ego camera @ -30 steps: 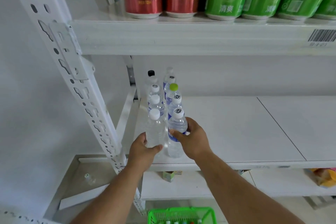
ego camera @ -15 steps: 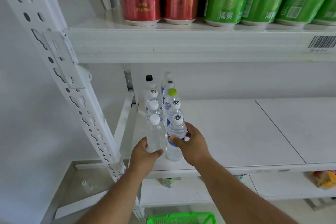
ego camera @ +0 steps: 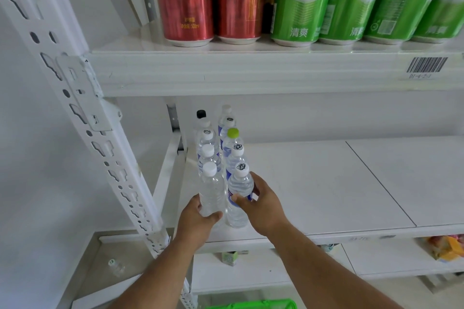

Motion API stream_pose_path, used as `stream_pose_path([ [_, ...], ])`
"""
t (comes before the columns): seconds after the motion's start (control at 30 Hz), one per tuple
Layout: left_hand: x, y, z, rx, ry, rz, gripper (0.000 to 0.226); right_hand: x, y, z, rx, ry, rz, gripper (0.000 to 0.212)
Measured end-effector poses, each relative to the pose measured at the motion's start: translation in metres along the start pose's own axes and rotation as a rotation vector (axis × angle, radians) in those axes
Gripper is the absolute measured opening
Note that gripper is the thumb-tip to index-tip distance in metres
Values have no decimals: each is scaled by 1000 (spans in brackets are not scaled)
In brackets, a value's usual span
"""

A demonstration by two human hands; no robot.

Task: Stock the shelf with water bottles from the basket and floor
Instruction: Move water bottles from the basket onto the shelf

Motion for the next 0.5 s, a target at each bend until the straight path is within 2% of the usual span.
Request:
stream_pose_path([
  [0.2,2,2,-7,13,-7,-3,67,0,1,12,-61,52,15,40],
  [0.27,3,5,-9,13,-8,-5,67,0,4,18,-99,80,6,51],
  [0.37,5,13,-12,15,-21,3,65,0,14,22,-193,128,-5,82],
  [0.5,10,34,-13,-4,-142,7,72,2,38,26,-240,233,-3,81],
])
Point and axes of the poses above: each hand's wrist, its own y-axis away from the middle knuckle, its own x-axis out of the back of the hand, z = x × y, the point moved 4 cm from there along -y, towards the middle knuckle, and after that the axes turned 5 degrees about -x, right-handed, at the moved point
